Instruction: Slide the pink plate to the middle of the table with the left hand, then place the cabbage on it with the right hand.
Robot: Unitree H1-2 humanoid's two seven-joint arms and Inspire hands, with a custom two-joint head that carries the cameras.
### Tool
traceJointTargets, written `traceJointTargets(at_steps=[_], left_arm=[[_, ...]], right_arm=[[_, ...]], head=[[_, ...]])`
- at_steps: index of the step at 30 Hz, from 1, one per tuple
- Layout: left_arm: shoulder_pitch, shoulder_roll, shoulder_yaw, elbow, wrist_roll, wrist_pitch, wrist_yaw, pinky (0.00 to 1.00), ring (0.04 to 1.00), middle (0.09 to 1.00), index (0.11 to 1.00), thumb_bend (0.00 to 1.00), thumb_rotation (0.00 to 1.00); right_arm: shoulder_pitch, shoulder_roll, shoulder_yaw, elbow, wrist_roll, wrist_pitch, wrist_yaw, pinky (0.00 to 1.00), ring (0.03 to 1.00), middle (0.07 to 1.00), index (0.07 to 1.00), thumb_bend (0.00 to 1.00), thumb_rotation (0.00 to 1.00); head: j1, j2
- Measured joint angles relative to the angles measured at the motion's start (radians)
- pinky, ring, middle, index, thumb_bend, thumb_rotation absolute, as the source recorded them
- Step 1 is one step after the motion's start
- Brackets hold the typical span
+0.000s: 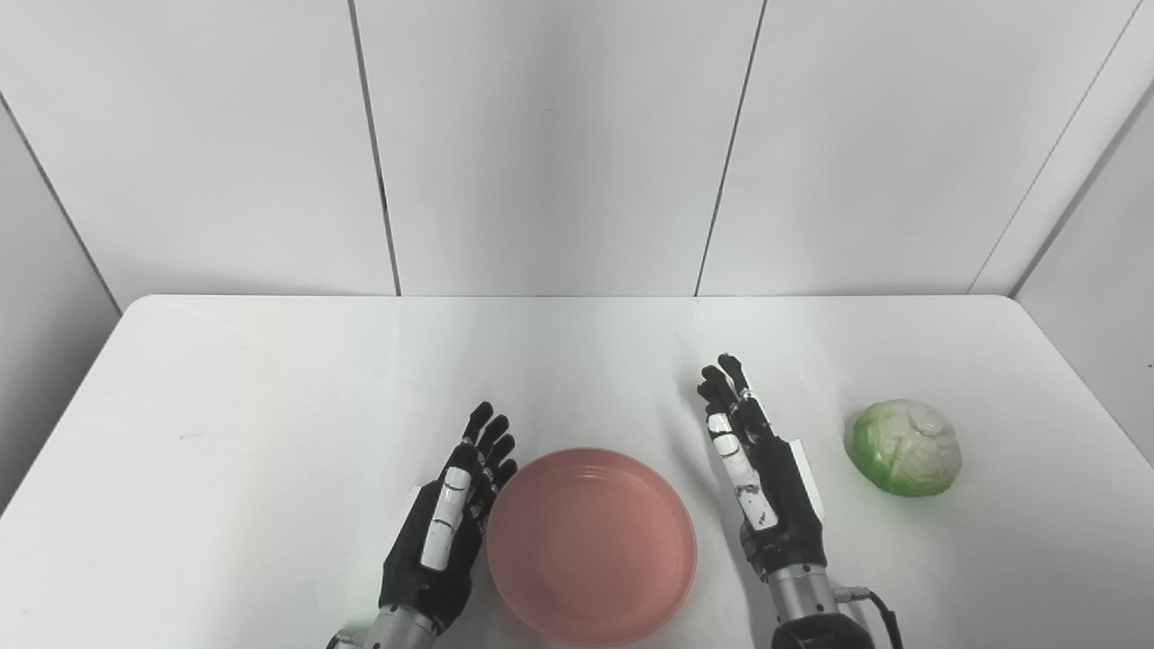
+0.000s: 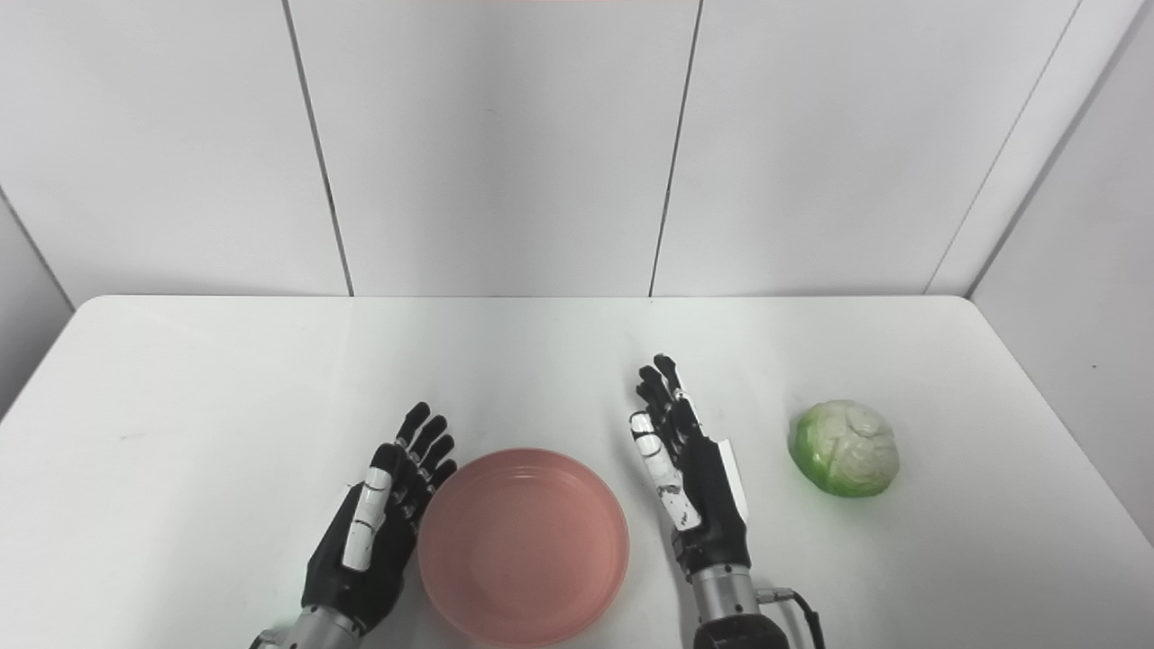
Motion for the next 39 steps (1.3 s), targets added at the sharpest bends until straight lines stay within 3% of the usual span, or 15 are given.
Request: traceJointTargets(at_steps=[7,8,11,14,15,17,20,26,31,35,39], left_arm=[[0.0,-0.013,0.0,-0.001,0.038,-0.002,0.014,1.0,1.0,1.0,1.0,0.67,0.86],[0.0,-0.015,-0.001,-0.001,0.04,-0.002,0.017,1.0,1.0,1.0,1.0,0.67,0.86],[0.0,-0.025,-0.002,-0.002,0.061,-0.002,0.027,1.0,1.0,1.0,1.0,0.67,0.85],[0.0,-0.03,0.0,-0.003,0.088,-0.006,0.048,1.0,1.0,1.0,1.0,0.7,0.84],[0.0,-0.031,0.001,-0.003,0.097,-0.007,0.055,1.0,1.0,1.0,1.0,0.7,0.83],[0.0,-0.035,0.006,-0.004,0.1,-0.008,0.065,1.0,1.0,1.0,1.0,0.67,0.84],[-0.001,-0.037,0.012,-0.007,0.099,-0.001,0.069,1.0,1.0,1.0,1.0,0.65,0.86],[-0.004,-0.036,0.016,-0.017,0.094,0.023,0.067,1.0,1.0,1.0,1.0,0.65,0.84],[-0.003,-0.02,0.017,-0.028,0.091,0.038,0.057,1.0,1.0,1.0,0.992,0.65,0.81],[-0.002,-0.018,0.017,-0.036,0.089,0.04,0.054,1.0,1.0,1.0,0.988,0.66,0.79],[-0.001,-0.015,0.017,-0.045,0.079,0.041,0.045,1.0,1.0,1.0,0.986,0.66,0.78]], right_arm=[[-0.066,-0.124,-0.073,0.005,-0.032,0.011,-0.011,1.0,0.934,0.922,0.952,0.69,0.76],[-0.075,-0.142,-0.082,0.011,-0.046,0.009,-0.013,0.95,0.915,0.909,0.942,0.69,0.74],[-0.091,-0.204,-0.099,0.035,-0.187,-0.014,-0.061,0.9,0.902,0.895,0.932,0.72,0.75],[-0.094,-0.273,-0.131,0.033,-0.287,-0.006,-0.09,0.88,0.9,0.903,0.927,0.75,0.67],[-0.095,-0.296,-0.14,0.029,-0.309,0.008,-0.094,0.87,0.898,0.904,0.927,0.75,0.65],[-0.097,-0.331,-0.154,0.006,-0.33,0.079,-0.095,0.88,0.905,0.904,0.911,0.72,0.52],[-0.099,-0.362,-0.17,-0.018,-0.359,0.161,-0.094,0.8,0.869,0.89,0.903,0.72,0.39],[-0.112,-0.382,-0.162,-0.044,-0.529,0.28,-0.106,0.78,0.891,0.919,0.908,0.79,0.45],[-0.127,-0.43,-0.147,-0.077,-0.603,0.393,-0.071,0.76,0.915,0.935,0.921,0.89,0.34],[-0.132,-0.454,-0.123,-0.077,-0.625,0.432,-0.036,0.81,0.954,0.958,0.937,0.95,0.3],[-0.132,-0.474,-0.1,-0.077,-0.625,0.469,0.025,0.79,0.964,0.985,0.96,0.98,0.22]], head=[[0.018,0.025],[0.028,0.026],[0.034,0.029],[0.031,0.052],[0.031,0.052],[0.029,0.069],[0.038,0.087],[0.02,0.095],[0.006,0.095],[-0.005,0.101],[-0.009,0.101]])
